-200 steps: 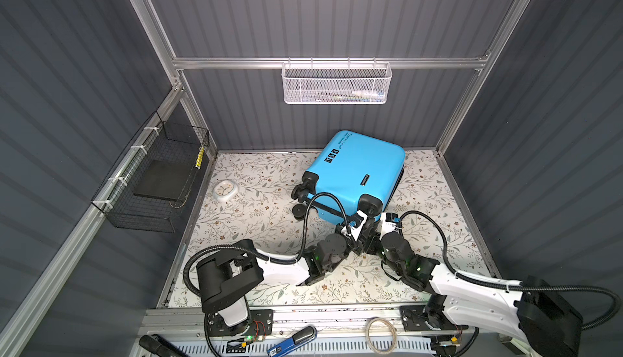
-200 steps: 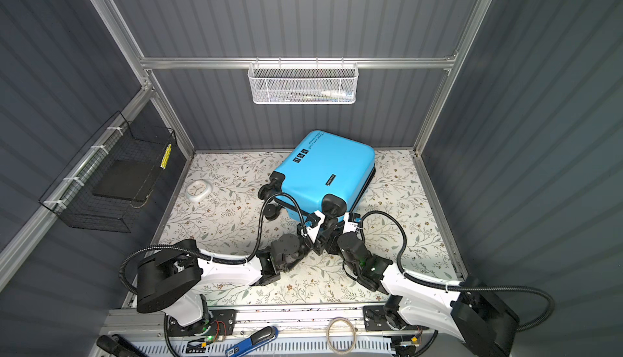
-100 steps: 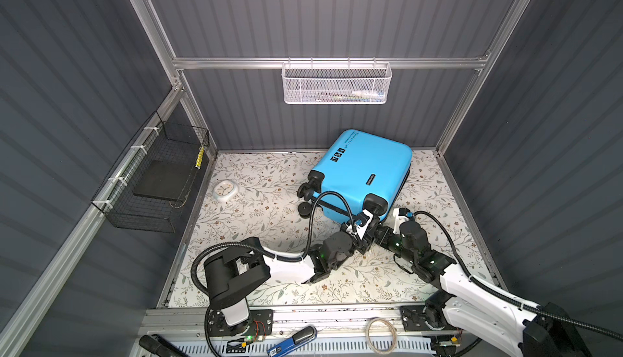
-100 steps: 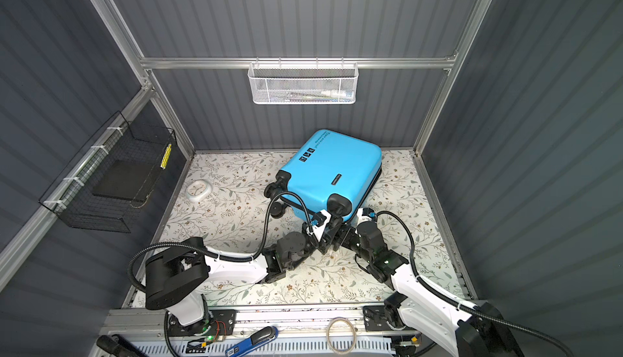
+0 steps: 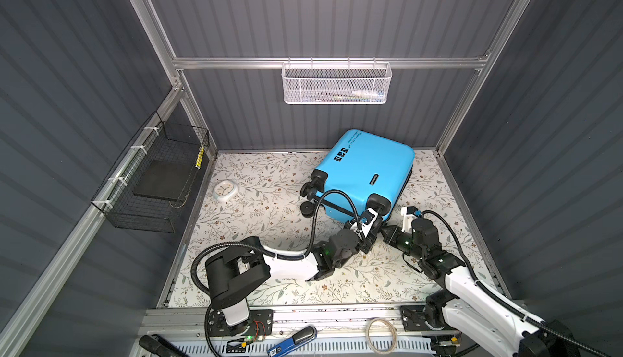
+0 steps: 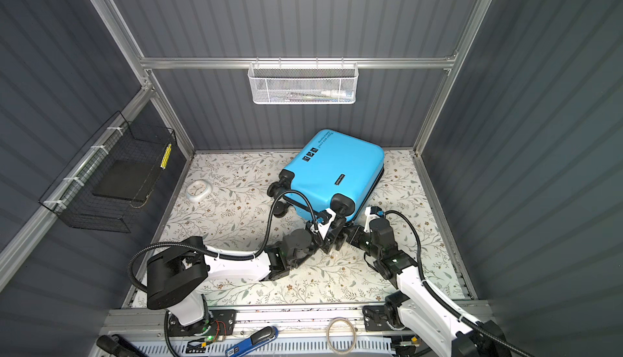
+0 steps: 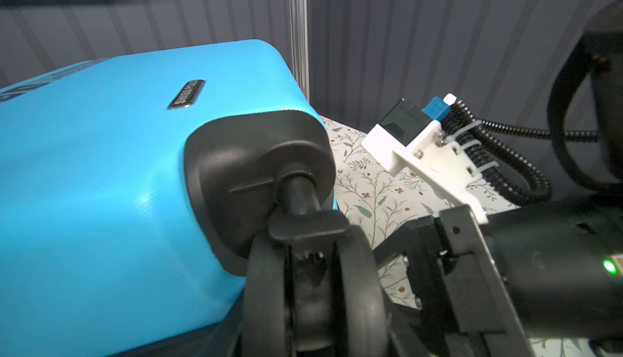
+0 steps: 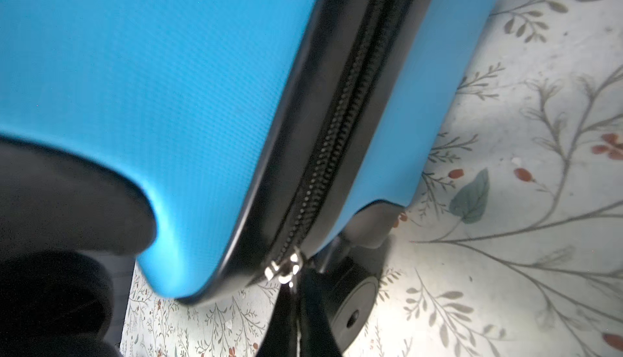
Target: Pack the luggage
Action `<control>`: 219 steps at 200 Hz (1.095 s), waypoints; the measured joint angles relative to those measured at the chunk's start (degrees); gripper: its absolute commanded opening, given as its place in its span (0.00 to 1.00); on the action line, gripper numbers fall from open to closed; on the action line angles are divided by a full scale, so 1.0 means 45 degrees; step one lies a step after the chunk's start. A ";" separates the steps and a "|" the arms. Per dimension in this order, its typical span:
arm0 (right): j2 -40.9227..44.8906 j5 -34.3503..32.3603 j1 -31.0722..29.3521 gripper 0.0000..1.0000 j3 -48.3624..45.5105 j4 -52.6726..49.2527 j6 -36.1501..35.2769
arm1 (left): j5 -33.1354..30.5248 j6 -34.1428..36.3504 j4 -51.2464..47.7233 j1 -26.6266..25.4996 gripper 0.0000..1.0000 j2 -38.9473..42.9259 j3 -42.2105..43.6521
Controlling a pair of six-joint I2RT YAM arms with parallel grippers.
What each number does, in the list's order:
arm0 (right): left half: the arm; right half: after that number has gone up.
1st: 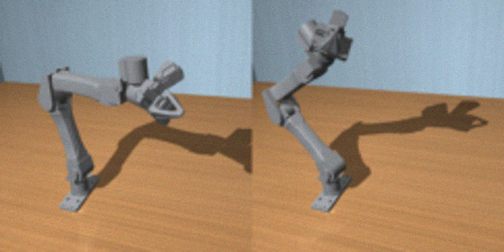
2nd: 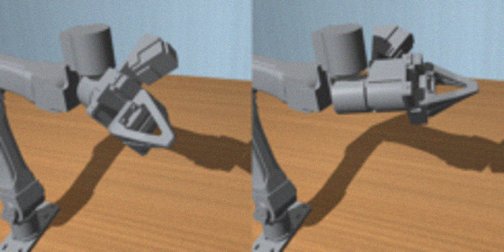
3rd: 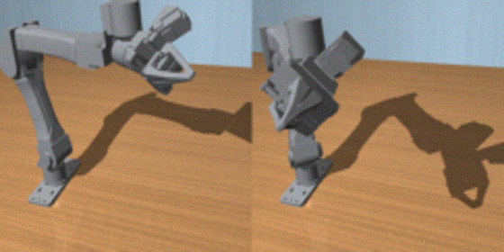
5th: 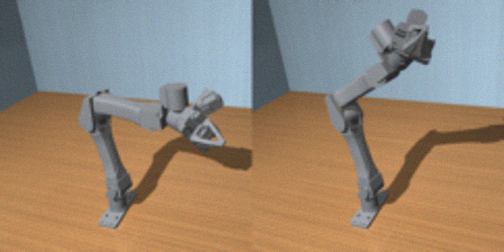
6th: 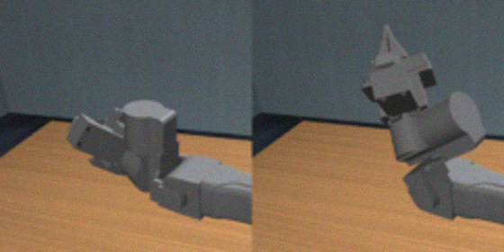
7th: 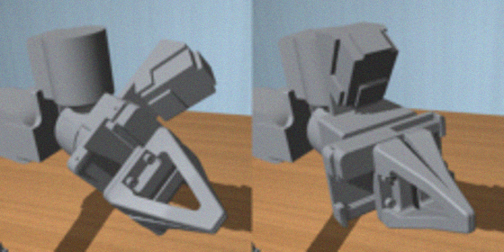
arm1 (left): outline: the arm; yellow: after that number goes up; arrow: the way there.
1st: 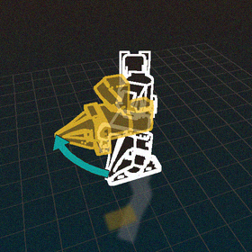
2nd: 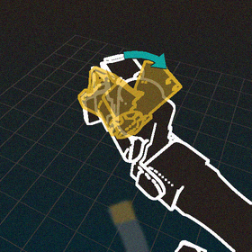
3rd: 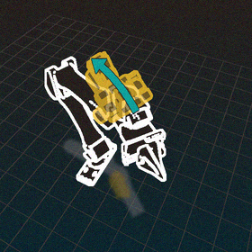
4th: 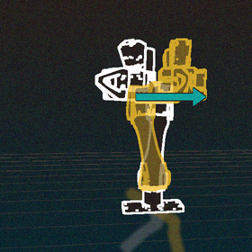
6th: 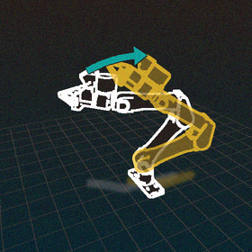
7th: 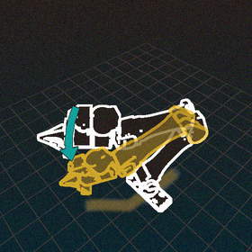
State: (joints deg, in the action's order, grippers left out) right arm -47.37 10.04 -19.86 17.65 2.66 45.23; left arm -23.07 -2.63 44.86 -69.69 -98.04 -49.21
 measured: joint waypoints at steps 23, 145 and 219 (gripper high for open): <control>0.0466 -0.0107 0.0107 0.00 0.0165 -0.0957 -0.0194 | 0.0083 -0.0044 -0.0612 -0.0078 0.00 0.0000 -0.0345; -0.1792 0.0889 0.2851 0.00 0.2307 -0.3084 -0.1938 | 0.0763 -0.0049 -0.2137 -0.0029 0.00 0.0039 -0.1098; -0.2637 0.1535 0.4182 0.00 0.2545 -0.2487 -0.2113 | 0.0957 -0.0049 -0.2181 -0.0019 0.00 0.0073 -0.1103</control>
State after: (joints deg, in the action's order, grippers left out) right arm -59.24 16.95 -1.04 29.10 -8.54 35.73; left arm -18.76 -2.85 35.05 -69.78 -97.71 -54.17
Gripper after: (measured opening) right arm 0.049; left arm 0.459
